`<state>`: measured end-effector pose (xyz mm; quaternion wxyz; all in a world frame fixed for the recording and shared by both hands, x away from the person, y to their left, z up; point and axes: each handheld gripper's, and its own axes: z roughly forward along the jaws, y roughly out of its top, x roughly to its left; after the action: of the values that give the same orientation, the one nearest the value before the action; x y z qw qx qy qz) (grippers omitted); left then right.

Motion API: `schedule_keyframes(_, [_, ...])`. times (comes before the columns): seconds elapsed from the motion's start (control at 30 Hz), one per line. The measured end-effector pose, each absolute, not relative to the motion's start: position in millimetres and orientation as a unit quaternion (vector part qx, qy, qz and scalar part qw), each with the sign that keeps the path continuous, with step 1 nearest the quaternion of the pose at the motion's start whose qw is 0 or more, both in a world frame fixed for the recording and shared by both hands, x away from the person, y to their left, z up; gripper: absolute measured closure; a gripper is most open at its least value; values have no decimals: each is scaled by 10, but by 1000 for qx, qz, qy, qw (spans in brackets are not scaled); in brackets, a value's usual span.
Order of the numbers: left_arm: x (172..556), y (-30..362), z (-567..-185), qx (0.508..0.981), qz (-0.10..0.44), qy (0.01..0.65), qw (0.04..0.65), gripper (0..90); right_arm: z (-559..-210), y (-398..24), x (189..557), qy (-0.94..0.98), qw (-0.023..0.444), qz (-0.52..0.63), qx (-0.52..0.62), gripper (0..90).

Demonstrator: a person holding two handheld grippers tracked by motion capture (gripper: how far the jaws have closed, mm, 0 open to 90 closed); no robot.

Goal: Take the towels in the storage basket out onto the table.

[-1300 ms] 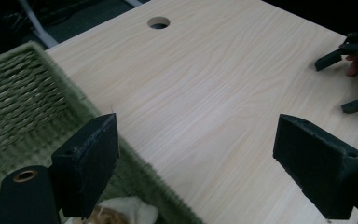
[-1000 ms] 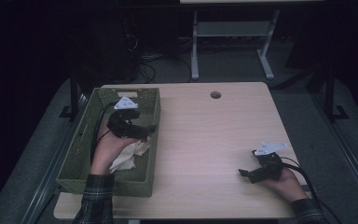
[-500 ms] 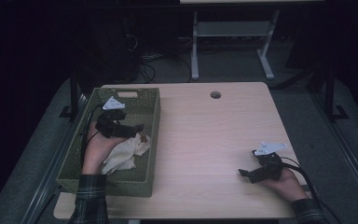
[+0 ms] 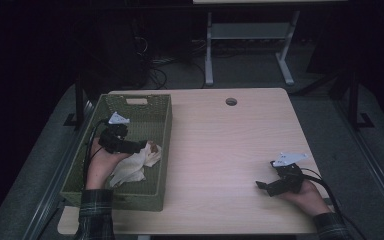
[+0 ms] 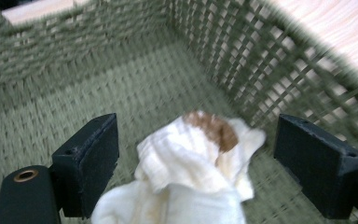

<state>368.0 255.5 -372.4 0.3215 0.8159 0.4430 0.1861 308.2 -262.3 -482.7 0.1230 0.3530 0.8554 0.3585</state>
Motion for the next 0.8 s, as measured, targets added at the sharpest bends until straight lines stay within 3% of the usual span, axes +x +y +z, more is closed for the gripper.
schedule_keyframes(0.57, [3765, 2674, -4093, 819, 156, 486, 260, 139, -4828, -2623, 3082, 855, 123, 359, 353, 24])
schedule_keyframes(0.8, [3800, 2644, -4233, 837, 126, 491, 205, 138, -4828, -2622, 3081, 856, 123, 359, 352, 23])
